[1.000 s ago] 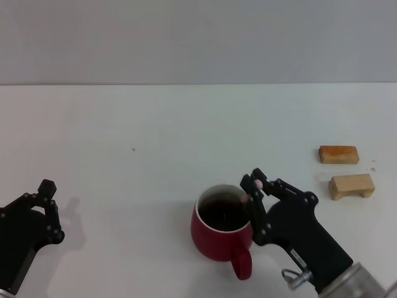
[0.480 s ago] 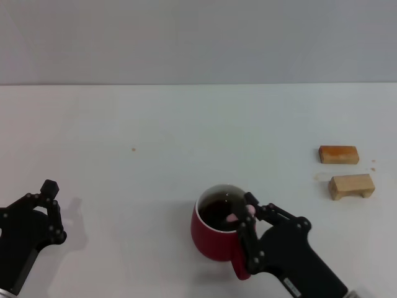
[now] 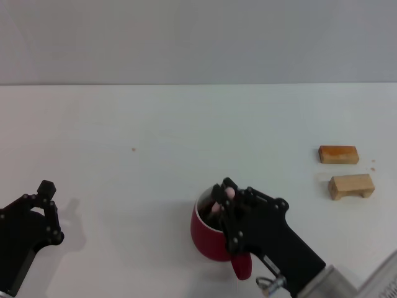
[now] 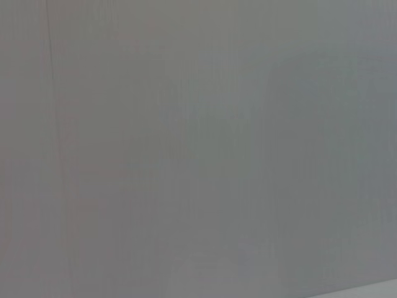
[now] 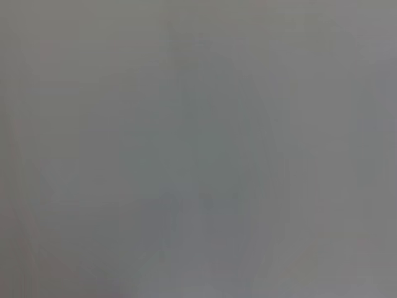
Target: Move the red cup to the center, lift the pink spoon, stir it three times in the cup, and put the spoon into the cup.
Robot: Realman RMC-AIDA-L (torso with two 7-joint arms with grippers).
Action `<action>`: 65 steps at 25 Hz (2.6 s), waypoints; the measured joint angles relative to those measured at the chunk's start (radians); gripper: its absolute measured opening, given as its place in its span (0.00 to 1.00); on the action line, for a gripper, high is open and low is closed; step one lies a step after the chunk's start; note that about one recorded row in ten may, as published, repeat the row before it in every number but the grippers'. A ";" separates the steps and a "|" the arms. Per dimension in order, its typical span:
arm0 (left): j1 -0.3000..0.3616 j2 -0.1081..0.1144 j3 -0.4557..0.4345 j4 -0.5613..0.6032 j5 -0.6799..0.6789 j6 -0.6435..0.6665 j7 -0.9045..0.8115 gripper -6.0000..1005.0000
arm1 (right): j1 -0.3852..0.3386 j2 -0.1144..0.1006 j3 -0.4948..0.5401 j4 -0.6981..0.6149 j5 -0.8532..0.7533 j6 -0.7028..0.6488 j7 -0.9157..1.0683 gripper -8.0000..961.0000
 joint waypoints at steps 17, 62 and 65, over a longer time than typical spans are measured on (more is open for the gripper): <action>0.000 0.000 0.000 0.002 0.000 0.002 -0.002 0.01 | 0.024 -0.006 0.012 0.005 -0.006 0.003 0.008 0.14; 0.056 0.003 -0.173 -0.020 -0.009 0.055 -0.066 0.48 | -0.252 -0.012 0.211 -0.131 0.114 -0.283 0.032 0.77; 0.056 0.003 -0.176 -0.020 -0.009 0.056 -0.064 0.59 | -0.248 -0.013 0.212 -0.157 0.114 -0.279 0.068 0.77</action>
